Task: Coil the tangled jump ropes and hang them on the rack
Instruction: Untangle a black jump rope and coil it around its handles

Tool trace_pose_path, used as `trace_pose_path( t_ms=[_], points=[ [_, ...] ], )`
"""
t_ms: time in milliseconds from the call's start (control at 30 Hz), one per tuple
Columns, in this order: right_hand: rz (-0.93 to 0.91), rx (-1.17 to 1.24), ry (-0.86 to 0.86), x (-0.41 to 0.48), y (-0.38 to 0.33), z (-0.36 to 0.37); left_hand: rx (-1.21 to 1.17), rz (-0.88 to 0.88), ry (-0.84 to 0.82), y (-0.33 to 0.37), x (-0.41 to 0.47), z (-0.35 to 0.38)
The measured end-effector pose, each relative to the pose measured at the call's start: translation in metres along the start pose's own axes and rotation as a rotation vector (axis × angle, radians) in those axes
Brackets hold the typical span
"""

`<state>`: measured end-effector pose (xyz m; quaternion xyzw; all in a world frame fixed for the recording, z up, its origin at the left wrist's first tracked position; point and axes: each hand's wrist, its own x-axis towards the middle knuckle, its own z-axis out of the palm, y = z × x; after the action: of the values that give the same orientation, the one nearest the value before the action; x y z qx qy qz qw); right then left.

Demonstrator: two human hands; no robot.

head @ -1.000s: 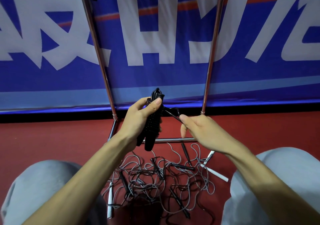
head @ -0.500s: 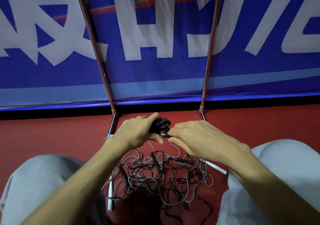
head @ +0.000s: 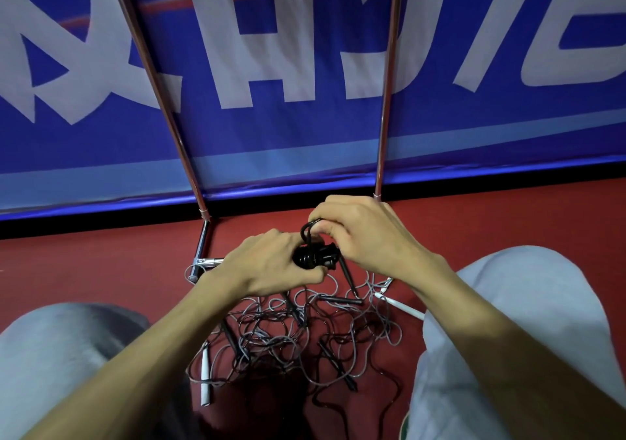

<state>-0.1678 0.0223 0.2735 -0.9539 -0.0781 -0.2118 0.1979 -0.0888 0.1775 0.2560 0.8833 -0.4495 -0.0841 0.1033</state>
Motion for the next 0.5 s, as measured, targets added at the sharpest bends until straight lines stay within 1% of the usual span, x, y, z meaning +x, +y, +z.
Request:
trace_pose_path(
  t_ms=[100,167,267,333,400,500],
  points=[
    [0.081,0.06,-0.006,0.001,0.002,-0.003,-0.089,-0.007,0.022,-0.005,0.0,0.0],
    [0.11,0.051,0.007,0.001,0.006,-0.006,-0.147,-0.014,0.059,-0.009,0.0,-0.001],
    [0.149,-0.023,0.026,0.001,0.016,-0.011,-0.31,0.01,0.115,-0.009,0.0,-0.006],
    [0.185,0.034,0.024,0.003,0.024,-0.01,-0.419,0.048,0.136,-0.007,0.0,-0.01],
    [0.21,0.125,0.037,0.005,0.028,-0.007,-0.515,0.085,0.114,-0.005,-0.002,-0.012],
    [0.229,0.155,0.019,0.007,0.03,-0.001,-0.634,0.11,0.018,-0.002,-0.006,-0.011]
  ],
)
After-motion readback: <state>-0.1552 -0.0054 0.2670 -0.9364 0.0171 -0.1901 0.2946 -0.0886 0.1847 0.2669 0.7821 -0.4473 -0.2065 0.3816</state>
